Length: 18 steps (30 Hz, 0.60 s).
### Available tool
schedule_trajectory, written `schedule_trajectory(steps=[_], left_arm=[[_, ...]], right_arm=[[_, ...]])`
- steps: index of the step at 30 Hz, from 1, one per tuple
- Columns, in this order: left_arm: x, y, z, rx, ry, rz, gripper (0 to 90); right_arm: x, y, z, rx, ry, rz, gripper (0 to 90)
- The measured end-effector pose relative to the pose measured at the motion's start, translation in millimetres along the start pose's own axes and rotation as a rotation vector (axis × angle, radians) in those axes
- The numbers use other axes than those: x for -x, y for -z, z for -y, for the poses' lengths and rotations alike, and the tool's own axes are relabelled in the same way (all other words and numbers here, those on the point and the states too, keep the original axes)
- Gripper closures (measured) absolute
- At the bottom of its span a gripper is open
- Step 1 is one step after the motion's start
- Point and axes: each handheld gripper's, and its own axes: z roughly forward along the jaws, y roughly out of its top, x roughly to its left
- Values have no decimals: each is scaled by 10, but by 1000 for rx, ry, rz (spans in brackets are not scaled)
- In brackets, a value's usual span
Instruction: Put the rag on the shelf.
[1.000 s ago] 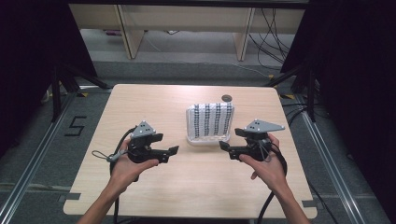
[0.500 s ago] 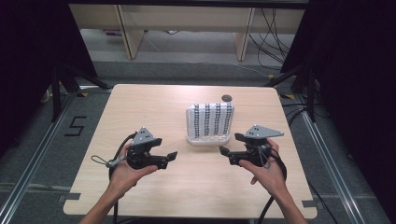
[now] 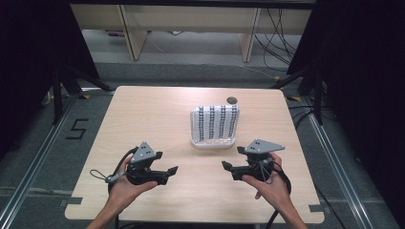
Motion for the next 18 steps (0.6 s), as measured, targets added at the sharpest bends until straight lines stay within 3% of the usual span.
schedule_trajectory(steps=[6, 7, 9, 13, 15, 16, 17, 18], left_arm=[[12, 34, 77, -4, -6, -12, 223], [12, 28, 96, 9, -2, -2, 223], [10, 55, 136, -14, -23, -1, 223], [35, 61, 179, -7, -9, -4, 222], [49, 69, 207, -5, -1, -3, 223], [35, 86, 219, -21, -23, 3, 222], [41, 92, 236, -22, -23, -4, 222], [52, 92, 250, -22, -11, -7, 223]], right_arm=[[-7, -6, 109, -13, -30, -3, 221], [18, -11, 120, -7, -1, -6, 221], [0, -5, 162, -10, -17, -4, 220], [-4, -4, 211, -19, -25, -12, 220], [-35, 14, 244, -31, -48, 6, 219], [-20, 15, 257, -36, -30, 3, 218], [-34, 18, 275, -36, -38, 9, 217], [-13, 12, 290, -33, -17, -6, 217]])
